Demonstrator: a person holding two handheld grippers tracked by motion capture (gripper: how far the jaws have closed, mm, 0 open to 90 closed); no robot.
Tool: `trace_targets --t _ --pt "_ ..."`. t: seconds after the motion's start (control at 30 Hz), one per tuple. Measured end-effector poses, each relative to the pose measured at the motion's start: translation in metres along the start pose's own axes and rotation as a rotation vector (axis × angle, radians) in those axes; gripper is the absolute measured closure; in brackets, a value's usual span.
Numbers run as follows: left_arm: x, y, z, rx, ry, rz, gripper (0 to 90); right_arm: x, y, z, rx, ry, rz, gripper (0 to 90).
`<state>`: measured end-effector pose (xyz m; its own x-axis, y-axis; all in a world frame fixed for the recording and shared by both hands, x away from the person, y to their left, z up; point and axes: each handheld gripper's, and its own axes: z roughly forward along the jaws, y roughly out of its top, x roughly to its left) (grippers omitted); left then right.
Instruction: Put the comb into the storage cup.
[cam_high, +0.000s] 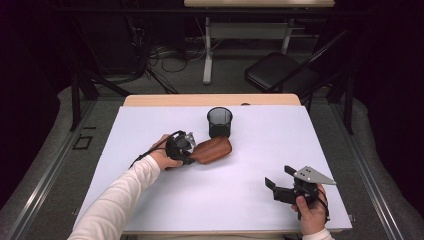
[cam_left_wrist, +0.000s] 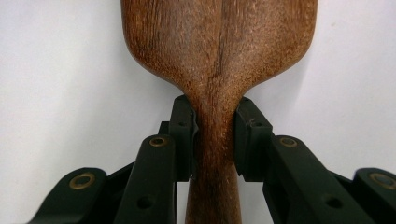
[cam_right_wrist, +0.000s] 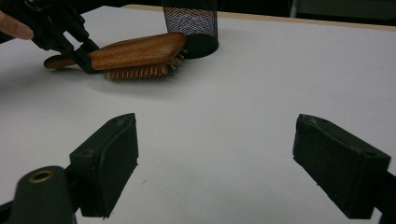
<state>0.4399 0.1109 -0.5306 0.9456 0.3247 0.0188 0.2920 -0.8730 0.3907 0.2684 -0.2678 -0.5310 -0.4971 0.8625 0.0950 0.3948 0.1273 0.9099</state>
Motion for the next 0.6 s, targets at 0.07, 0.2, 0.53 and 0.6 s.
trace_targets --t 0.07,0.2,0.53,0.6 --pt "-0.0002 0.0002 -0.0005 -0.003 -0.003 -0.008 72.1 0.0001 0.0000 -0.0001 0.000 0.000 0.002 14.0" --pt "-0.0010 0.0004 -0.0020 -0.006 0.003 -0.010 72.2 -0.0003 0.0000 -0.0004 0.002 -0.001 0.004 14.0" --pt "-0.0043 0.0019 -0.0064 -0.014 0.000 -0.030 72.2 -0.0001 -0.0003 0.0006 -0.001 -0.003 0.002 14.0" --pt "-0.0052 0.0021 -0.0075 -0.020 0.001 -0.033 72.1 -0.0001 -0.0004 0.0006 -0.001 -0.003 0.002 14.0"
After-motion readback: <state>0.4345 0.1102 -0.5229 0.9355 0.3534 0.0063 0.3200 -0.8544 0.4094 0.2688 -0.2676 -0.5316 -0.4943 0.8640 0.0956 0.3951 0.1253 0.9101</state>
